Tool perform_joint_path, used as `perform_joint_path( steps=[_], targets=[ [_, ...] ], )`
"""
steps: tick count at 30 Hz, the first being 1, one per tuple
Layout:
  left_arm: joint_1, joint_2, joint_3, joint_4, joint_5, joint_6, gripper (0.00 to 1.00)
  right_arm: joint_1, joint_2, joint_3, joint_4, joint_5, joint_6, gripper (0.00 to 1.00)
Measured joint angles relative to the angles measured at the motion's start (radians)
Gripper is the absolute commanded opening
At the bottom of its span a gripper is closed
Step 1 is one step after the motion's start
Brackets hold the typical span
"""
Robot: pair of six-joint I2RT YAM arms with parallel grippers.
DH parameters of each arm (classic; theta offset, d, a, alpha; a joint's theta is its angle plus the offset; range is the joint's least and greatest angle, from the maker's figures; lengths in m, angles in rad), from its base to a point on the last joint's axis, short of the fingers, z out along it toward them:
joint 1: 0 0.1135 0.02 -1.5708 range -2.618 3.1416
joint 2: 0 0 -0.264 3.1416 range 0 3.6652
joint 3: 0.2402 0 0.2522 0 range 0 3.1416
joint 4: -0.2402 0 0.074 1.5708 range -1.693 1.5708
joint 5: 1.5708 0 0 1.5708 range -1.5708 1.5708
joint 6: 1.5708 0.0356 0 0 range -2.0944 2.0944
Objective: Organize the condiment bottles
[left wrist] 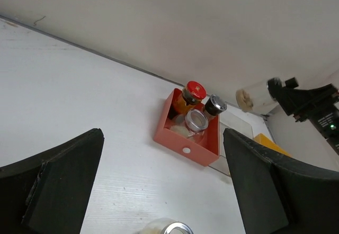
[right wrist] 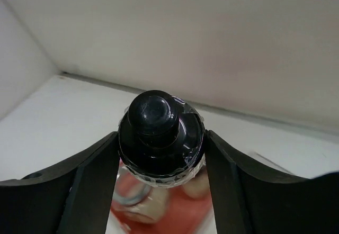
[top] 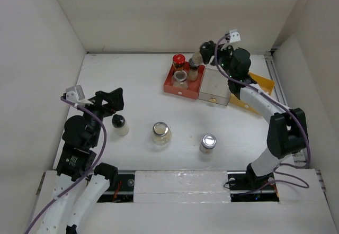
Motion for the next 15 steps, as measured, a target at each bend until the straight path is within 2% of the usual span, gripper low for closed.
perform_joint_path(
  steps=[4,9,15],
  targets=[
    [0.000,0.004,0.000,0.001,0.011,0.000,0.92,-0.088,0.003,-0.063,-0.085,0.074,-0.009,0.56],
    [0.000,0.014,0.000,0.003,0.021,0.000,0.92,-0.130,0.039,-0.068,-0.140,0.127,-0.028,0.56],
    [0.000,0.018,0.000,0.003,0.028,0.000,0.92,-0.150,0.175,0.006,-0.156,0.159,-0.050,0.56]
  ],
)
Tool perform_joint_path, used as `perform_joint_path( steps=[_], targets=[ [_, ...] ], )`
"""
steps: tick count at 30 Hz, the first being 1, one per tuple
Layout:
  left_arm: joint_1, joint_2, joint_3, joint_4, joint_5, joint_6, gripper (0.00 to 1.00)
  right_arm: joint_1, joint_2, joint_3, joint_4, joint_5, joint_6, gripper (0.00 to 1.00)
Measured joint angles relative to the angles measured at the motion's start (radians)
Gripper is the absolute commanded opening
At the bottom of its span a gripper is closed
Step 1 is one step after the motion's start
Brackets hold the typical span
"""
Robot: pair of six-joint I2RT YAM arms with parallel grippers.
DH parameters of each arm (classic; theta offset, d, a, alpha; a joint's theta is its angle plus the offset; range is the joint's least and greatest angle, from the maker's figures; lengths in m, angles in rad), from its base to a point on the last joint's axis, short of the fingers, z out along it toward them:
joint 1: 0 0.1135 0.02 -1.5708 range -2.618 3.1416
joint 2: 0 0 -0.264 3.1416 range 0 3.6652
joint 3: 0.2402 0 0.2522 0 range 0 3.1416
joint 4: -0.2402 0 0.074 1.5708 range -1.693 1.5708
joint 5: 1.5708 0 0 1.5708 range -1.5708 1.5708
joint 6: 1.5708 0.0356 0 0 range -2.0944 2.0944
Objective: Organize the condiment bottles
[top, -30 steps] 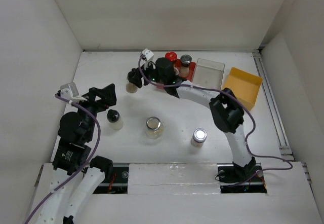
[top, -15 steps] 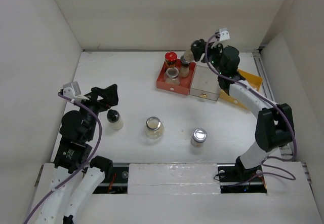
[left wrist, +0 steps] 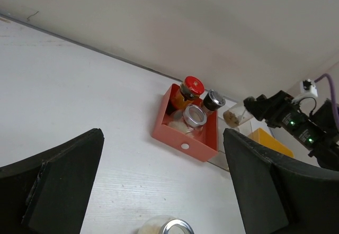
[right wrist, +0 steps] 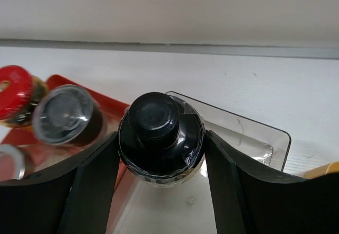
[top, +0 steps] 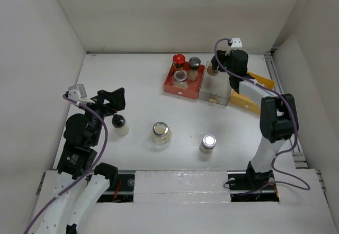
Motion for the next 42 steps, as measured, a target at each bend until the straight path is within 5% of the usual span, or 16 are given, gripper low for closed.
perform_joint_path(
  steps=[9,12,17,24,27,31,33,34,35,38,42],
  targets=[
    [0.000,0.012,0.000,0.000,0.001,0.003,0.92,-0.007,0.214,0.128,-0.056,0.030,-0.008,0.59],
    [0.000,0.016,0.000,0.000,0.001,0.004,0.92,-0.001,0.222,0.148,-0.060,0.041,-0.011,0.64],
    [0.000,0.018,0.000,0.001,0.006,0.004,0.94,0.026,0.222,0.161,-0.051,0.073,-0.013,0.94],
    [0.000,0.018,0.000,0.001,0.019,0.004,0.95,0.069,0.177,0.137,-0.060,0.100,-0.018,0.97],
    [0.000,0.018,0.000,0.001,0.020,0.004,0.95,0.092,0.064,0.065,-0.063,0.095,-0.019,0.93],
    [0.000,0.015,0.000,0.000,0.011,0.002,0.95,0.191,-0.124,-0.029,-0.051,0.029,-0.024,0.50],
    [0.000,0.013,0.000,0.000,0.000,-0.002,0.97,0.281,-0.188,-0.066,-0.041,-0.021,-0.026,0.48],
    [0.000,0.013,0.000,0.000,-0.005,-0.003,0.97,0.334,-0.212,-0.086,-0.044,-0.048,-0.032,0.52],
    [0.000,0.012,0.000,0.000,-0.009,-0.005,0.97,0.391,-0.232,-0.106,-0.052,-0.071,-0.043,0.70],
    [0.000,0.011,0.000,0.000,-0.014,-0.012,0.99,0.544,-0.280,-0.171,-0.137,-0.125,-0.086,0.99],
    [0.000,0.011,0.000,0.000,-0.014,-0.018,0.99,0.662,-0.344,-0.242,-0.311,-0.166,-0.138,0.99]
  ],
)
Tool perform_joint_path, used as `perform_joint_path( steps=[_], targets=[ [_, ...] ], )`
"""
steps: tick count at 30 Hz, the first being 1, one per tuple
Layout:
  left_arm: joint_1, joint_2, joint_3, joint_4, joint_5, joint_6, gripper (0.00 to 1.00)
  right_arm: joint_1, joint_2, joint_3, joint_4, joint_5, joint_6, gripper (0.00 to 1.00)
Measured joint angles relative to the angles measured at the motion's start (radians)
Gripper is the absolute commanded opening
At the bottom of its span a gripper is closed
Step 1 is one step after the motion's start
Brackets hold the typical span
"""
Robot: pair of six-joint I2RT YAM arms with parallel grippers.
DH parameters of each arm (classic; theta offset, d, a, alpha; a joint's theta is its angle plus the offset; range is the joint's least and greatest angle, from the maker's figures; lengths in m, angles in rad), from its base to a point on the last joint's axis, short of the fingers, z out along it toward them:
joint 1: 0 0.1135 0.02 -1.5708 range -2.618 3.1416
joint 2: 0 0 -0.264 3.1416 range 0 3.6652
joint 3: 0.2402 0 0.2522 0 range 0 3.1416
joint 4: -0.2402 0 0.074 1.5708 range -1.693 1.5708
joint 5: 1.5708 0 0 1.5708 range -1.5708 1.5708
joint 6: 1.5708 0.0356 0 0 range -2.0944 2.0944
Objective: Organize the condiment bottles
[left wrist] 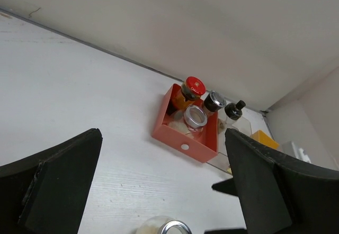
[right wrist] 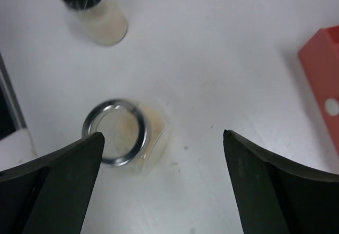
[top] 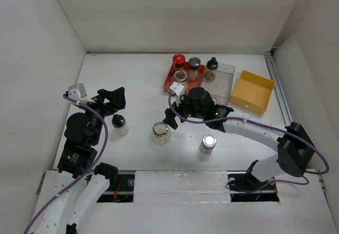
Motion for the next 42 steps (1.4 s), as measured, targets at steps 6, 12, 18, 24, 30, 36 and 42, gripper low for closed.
perform_joint_path(
  steps=[6,12,18,24,30,36,42],
  targets=[
    [0.000,0.000,0.000,0.000,0.005,0.000,0.99,0.109,-0.027,-0.007,-0.153,-0.015,-0.039,0.99],
    [0.000,0.005,0.000,0.000,0.011,0.000,1.00,0.154,0.050,-0.007,-0.169,-0.018,-0.054,0.99],
    [0.000,0.013,0.000,0.000,0.026,0.001,1.00,0.154,0.154,0.010,-0.166,-0.009,-0.067,0.99],
    [0.000,0.022,0.000,0.000,0.043,0.004,1.00,0.154,0.183,0.020,-0.122,-0.007,-0.069,0.99],
    [0.000,0.026,0.000,0.000,0.049,0.004,1.00,0.154,0.187,0.041,-0.079,-0.007,-0.069,0.99],
    [0.000,0.033,0.000,0.000,0.058,0.004,1.00,0.154,0.205,0.060,-0.043,-0.009,-0.069,0.92],
    [0.000,0.034,0.000,0.000,0.060,0.004,1.00,0.154,0.230,0.071,-0.015,-0.008,-0.066,0.66]
  ],
)
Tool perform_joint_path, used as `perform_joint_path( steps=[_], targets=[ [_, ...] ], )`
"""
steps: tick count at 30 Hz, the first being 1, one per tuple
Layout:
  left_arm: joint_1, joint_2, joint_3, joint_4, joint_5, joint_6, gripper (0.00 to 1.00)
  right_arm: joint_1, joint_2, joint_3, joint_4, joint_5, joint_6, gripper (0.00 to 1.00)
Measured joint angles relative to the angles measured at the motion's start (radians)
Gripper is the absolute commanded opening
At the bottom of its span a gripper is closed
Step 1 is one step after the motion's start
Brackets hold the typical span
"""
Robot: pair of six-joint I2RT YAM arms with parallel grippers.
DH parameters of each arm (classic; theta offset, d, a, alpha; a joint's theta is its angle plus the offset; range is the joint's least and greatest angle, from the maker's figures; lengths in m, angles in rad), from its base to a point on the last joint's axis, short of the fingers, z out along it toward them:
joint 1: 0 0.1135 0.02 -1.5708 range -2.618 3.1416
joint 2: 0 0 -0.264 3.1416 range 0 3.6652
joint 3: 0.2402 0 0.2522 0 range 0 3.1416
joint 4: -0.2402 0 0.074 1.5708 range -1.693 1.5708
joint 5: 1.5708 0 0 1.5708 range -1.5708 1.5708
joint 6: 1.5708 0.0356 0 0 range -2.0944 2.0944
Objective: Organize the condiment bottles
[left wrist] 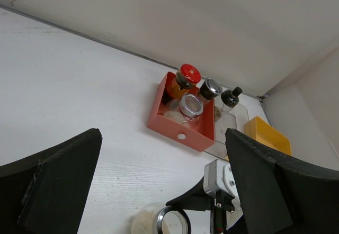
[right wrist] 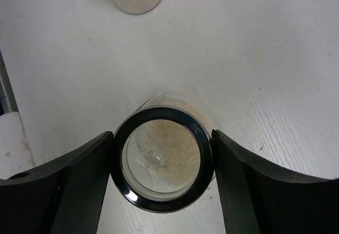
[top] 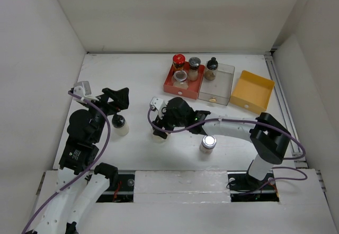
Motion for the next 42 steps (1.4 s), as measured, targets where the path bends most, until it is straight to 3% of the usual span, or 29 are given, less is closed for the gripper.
perform_joint_path(
  steps=[3,9,14,22,31,42],
  targets=[
    [0.000,0.000,0.000,0.000,0.000,0.000,1.00,0.000,-0.001,0.000,0.001,0.003,0.000,0.58],
    [0.000,0.000,0.000,0.000,0.000,0.000,1.00,0.000,-0.043,-0.005,-0.033,0.050,0.001,0.58],
    [0.000,0.000,0.000,0.000,0.000,0.000,1.00,-0.039,-0.177,-0.009,-0.038,0.091,0.006,0.60],
    [0.000,-0.002,0.000,0.000,0.007,0.000,1.00,-0.334,-0.330,0.005,0.018,0.172,0.027,0.60],
    [0.000,-0.002,0.000,0.000,0.008,0.000,1.00,-0.623,-0.224,0.042,0.045,0.222,0.073,0.59],
    [0.000,-0.009,0.000,0.000,0.008,0.011,1.00,-0.682,-0.041,0.110,0.060,0.221,0.077,0.58]
  ],
)
